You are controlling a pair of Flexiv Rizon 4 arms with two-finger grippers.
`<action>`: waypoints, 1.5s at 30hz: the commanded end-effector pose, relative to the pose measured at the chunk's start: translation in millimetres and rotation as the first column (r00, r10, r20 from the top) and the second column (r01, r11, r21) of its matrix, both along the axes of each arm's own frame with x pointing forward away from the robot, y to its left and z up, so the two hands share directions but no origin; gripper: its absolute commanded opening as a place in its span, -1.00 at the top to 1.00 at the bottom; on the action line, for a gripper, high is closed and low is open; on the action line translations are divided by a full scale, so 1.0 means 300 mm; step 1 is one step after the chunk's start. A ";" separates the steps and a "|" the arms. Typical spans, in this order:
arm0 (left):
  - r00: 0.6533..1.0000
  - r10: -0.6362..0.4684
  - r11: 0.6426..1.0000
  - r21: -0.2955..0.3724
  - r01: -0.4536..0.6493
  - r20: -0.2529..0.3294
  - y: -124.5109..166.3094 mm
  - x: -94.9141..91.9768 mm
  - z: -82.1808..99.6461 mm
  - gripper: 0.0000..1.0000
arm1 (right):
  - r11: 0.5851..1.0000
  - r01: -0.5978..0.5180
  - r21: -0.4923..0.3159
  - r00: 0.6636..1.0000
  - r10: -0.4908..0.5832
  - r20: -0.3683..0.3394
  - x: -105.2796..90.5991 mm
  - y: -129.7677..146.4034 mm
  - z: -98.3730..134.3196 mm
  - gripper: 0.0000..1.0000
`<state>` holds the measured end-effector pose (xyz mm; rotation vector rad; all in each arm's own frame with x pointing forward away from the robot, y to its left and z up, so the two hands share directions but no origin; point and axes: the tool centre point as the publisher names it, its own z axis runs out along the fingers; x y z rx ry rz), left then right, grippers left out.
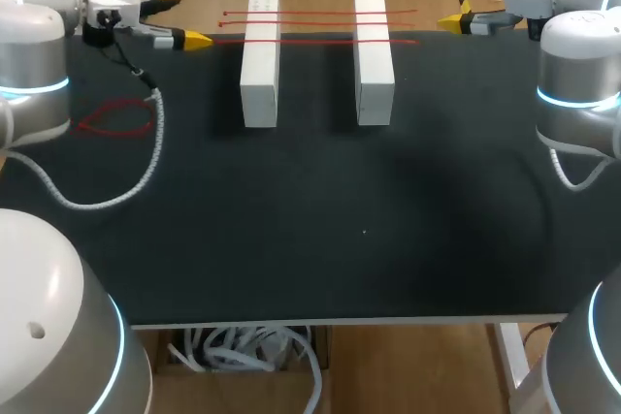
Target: Grab the tape and strap the tape.
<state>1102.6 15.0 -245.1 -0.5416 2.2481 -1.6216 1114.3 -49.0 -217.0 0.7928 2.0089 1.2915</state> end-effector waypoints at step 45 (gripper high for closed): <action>0.876 -0.482 0.868 -0.145 0.476 -0.012 -0.155 0.169 -0.264 0.30 | 1.000 0.000 -0.002 1.000 0.000 -0.002 0.000 0.000 0.002 -1.00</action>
